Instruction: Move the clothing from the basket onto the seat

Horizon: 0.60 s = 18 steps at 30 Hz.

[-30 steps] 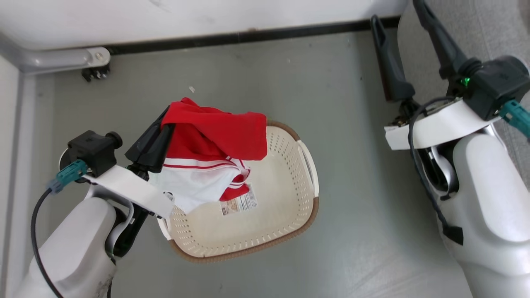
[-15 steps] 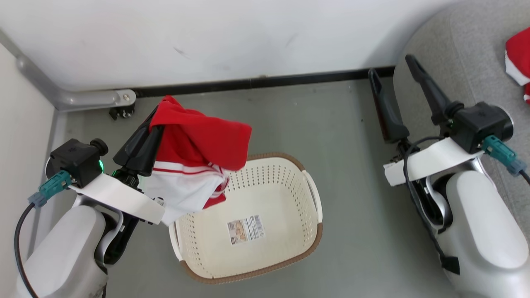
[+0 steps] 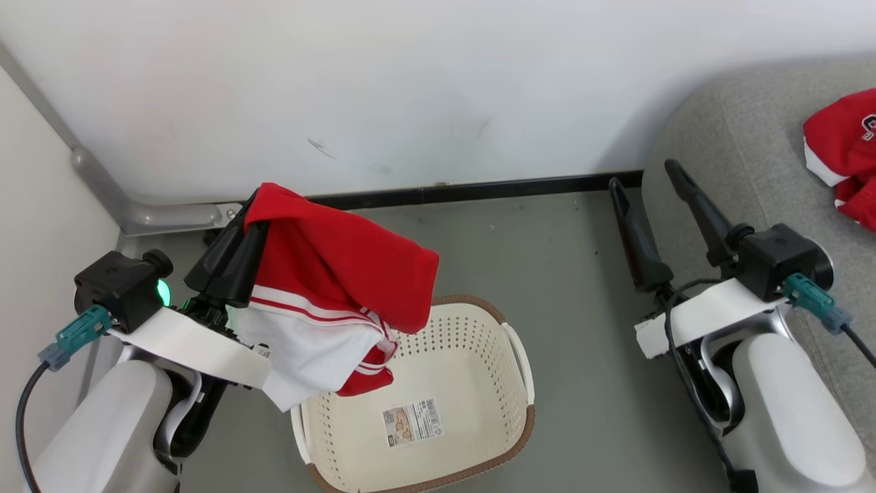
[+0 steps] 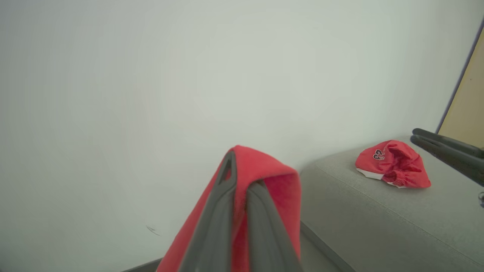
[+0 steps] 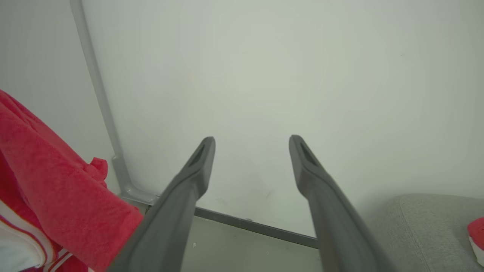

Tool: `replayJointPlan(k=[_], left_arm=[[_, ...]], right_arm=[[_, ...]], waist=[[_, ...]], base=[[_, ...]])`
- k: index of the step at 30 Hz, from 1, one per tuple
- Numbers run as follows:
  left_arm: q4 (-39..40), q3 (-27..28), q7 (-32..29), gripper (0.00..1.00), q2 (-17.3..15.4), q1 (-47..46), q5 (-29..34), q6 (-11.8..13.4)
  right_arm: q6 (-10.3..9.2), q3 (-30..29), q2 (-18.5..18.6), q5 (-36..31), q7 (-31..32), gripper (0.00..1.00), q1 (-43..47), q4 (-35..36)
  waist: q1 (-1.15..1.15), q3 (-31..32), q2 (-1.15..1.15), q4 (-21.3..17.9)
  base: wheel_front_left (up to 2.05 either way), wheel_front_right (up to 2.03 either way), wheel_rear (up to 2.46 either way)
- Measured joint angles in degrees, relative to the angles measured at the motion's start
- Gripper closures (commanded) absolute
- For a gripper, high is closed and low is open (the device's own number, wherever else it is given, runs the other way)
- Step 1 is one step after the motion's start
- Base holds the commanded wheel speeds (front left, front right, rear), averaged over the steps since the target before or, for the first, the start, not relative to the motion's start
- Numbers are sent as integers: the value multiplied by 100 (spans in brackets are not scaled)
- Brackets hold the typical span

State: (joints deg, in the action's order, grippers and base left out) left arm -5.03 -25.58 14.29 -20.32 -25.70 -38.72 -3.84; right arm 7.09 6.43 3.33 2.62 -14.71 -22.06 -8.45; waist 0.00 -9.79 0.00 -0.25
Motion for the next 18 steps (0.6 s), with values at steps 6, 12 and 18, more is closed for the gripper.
replayJointPlan(k=[6, 12, 18], left_arm=[[179, -3, 0, 100, -52, 7, 35, 0], [419, -24, -9, 100, -127, -92, 155, 0], [610, -120, -104, 100, -155, -329, 260, -1]], right_arm=[[0, 90, -1, 44, 0, 0, 205, -108], [0, 382, -5, 200, 0, 0, 414, -163], [0, 843, -4, 401, 0, 0, 544, -182]], waist=[[0, 238, 0, 30], [0, 463, 0, 65], [0, 600, 0, 76]], base=[[0, 0, 0], [0, 0, 0], [0, 0, 0]])
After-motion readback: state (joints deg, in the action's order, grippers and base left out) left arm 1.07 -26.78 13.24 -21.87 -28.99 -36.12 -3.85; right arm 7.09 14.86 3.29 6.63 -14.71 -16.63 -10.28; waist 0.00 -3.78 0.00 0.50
